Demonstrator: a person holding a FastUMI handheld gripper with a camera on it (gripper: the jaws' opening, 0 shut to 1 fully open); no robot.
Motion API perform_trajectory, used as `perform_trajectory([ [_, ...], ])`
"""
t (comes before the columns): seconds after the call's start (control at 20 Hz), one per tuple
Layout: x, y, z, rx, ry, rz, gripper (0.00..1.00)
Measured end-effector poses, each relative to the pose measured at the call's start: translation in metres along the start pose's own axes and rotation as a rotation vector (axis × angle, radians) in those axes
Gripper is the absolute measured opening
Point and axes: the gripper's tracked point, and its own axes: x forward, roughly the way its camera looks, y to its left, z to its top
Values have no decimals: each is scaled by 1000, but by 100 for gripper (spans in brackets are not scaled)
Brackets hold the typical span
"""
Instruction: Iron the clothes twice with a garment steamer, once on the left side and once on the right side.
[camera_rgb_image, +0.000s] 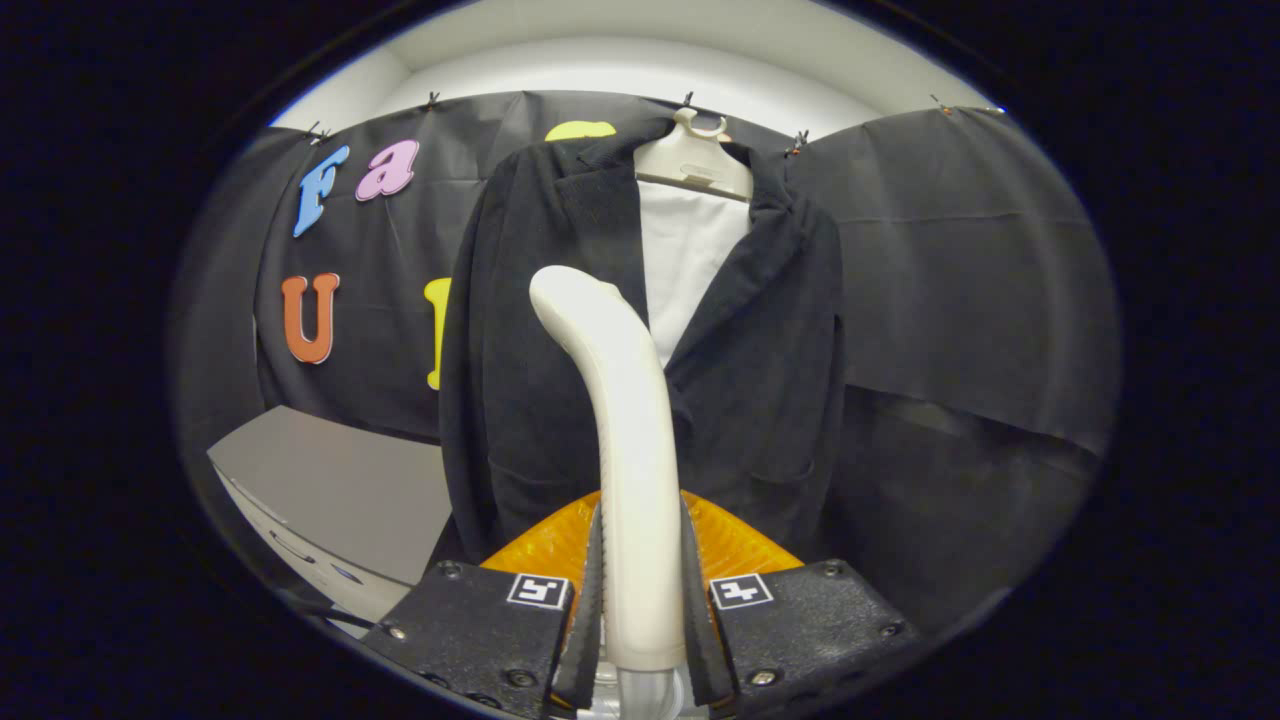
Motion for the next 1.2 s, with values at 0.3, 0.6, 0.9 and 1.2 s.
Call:
perform_trajectory([
  [0.3,0,7,-34,-12,72,24,38],
  [0.6,5,6,-72,-13,157,23,38],
  [0.9,9,2,-108,-17,216,15,38],
  [1.2,13,4,-147,-25,279,25,38],
])
